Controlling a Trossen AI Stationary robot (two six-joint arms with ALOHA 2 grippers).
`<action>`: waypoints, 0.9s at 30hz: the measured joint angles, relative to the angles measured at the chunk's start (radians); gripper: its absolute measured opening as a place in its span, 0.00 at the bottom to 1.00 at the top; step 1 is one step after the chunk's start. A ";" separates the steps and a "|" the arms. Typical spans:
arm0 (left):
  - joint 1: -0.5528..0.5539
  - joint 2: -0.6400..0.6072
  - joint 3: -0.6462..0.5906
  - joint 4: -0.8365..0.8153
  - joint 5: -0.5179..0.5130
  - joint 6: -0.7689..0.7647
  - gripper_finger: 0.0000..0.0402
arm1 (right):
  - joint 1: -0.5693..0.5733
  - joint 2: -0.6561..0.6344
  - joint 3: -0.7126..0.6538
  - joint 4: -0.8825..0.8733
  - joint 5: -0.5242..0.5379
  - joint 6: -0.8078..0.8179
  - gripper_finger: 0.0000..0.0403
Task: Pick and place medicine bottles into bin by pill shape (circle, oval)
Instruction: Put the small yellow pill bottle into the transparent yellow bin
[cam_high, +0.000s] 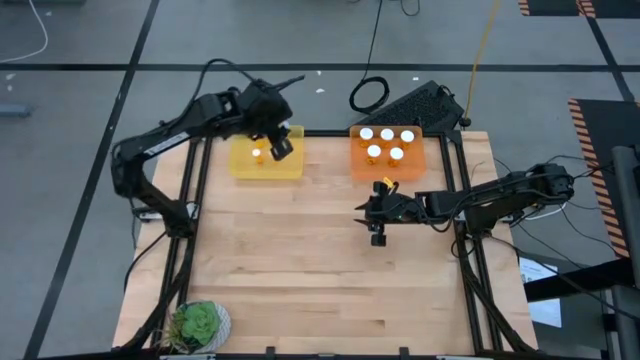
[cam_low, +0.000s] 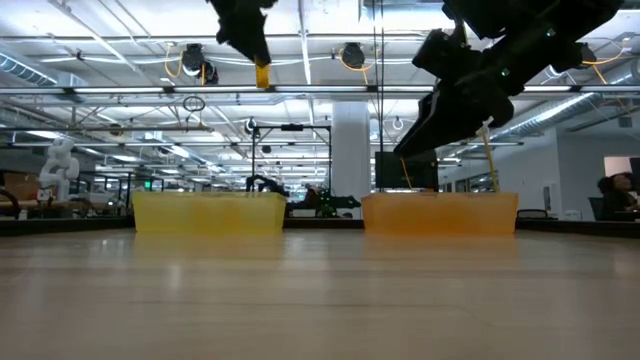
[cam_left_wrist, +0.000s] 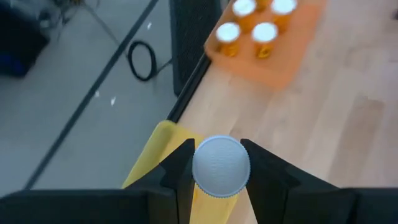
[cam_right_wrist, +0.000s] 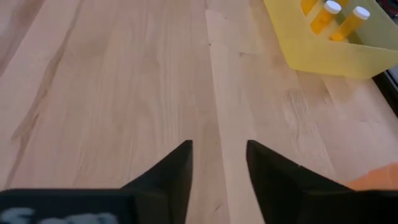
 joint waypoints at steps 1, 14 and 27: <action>0.012 0.015 0.000 0.002 0.000 -0.014 0.30 | 0.000 0.000 0.000 -0.005 0.000 -0.001 0.33; 0.130 0.193 0.000 0.011 -0.001 -0.159 0.30 | 0.000 0.000 0.000 -0.006 0.000 -0.027 0.10; 0.131 0.376 0.000 0.064 -0.108 -0.332 0.30 | 0.000 -0.013 0.001 -0.013 -0.003 -0.027 0.01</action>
